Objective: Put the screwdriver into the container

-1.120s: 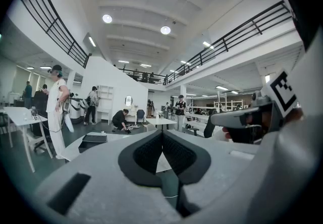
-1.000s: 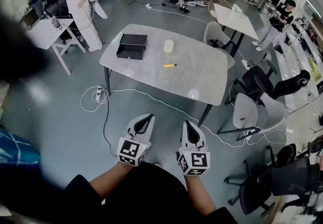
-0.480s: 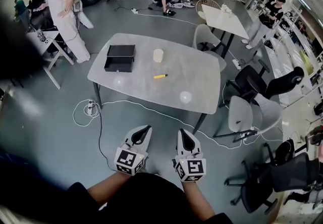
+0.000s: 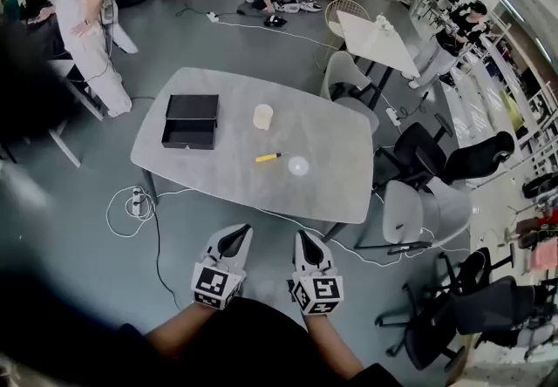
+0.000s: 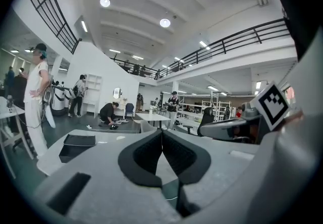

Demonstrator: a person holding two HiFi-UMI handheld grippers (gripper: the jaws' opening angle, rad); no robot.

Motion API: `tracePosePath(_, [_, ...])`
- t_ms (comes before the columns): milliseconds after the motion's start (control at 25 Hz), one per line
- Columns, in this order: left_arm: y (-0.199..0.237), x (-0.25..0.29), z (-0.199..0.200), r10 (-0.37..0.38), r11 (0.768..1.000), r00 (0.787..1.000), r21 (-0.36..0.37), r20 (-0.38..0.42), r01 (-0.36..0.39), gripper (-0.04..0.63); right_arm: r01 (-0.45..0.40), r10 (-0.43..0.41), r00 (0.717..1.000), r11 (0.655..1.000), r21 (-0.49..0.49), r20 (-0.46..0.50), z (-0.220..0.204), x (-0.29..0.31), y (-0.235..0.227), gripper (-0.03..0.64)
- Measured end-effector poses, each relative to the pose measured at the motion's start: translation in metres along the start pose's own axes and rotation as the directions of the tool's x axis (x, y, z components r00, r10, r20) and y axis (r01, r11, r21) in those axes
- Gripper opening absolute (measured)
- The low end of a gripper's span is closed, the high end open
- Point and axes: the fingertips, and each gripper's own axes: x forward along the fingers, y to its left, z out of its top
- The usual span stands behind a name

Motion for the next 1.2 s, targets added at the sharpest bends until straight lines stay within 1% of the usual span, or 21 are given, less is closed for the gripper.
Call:
tracePosePath(80, [0.027, 0.008, 0.001, -0.004, 1.0, 1.0, -0.013, -0.006, 0.004, 0.017, 0.024, -0.024, 1.0, 1.0, 0.01, -0.01, 0.004, 0.02, 0.001, 0.012])
tracePosePath(200, [0.066, 0.021, 0.002, -0.019, 1.0, 1.0, -0.021, -0.014, 0.019, 0.017, 0.059, -0.059, 0.998, 0.998, 0.015, 0.002, 0.013, 0.051, 0.002, 0.012])
tracePosePath(360, [0.098, 0.031, 0.004, -0.04, 0.998, 0.999, -0.041, -0.015, 0.039, 0.017, 0.082, -0.082, 0.997, 0.997, 0.004, -0.005, 0.018, 0.086, 0.011, 0.012])
tracePosePath(520, [0.118, 0.034, 0.0, -0.049, 0.998, 0.999, -0.04, -0.02, 0.048, 0.017, 0.078, -0.077, 0.996, 0.996, 0.034, -0.035, 0.007, 0.105, 0.025, 0.012])
tracePosePath(640, [0.13, 0.043, -0.007, -0.062, 0.997, 0.997, -0.045, -0.035, 0.06, 0.017, 0.083, -0.079, 0.994, 0.996, 0.044, -0.077, -0.005, 0.116, 0.026, 0.012])
tracePosePath(720, [0.137, 0.05, -0.01, -0.066, 0.997, 0.997, -0.044, -0.042, 0.064, 0.017, 0.071, -0.066, 0.994, 0.997, 0.044, -0.091, -0.009, 0.122, 0.026, 0.012])
tracePosePath(800, [0.142, 0.058, -0.012, -0.061, 0.997, 0.997, -0.039, -0.047, 0.059, 0.017, 0.048, -0.043, 0.995, 0.997, 0.056, -0.088, -0.01, 0.128, 0.025, 0.012])
tracePosePath(1040, [0.154, 0.089, -0.013, -0.05, 0.998, 0.997, -0.03, -0.066, 0.048, 0.017, 0.025, -0.019, 0.997, 0.996, 0.084, -0.074, -0.007, 0.155, 0.014, 0.012])
tracePosePath(1200, [0.165, 0.119, -0.023, -0.048, 0.998, 0.993, -0.033, -0.104, 0.044, 0.017, -0.001, 0.007, 0.998, 0.996, 0.091, -0.064, -0.003, 0.185, -0.001, 0.012])
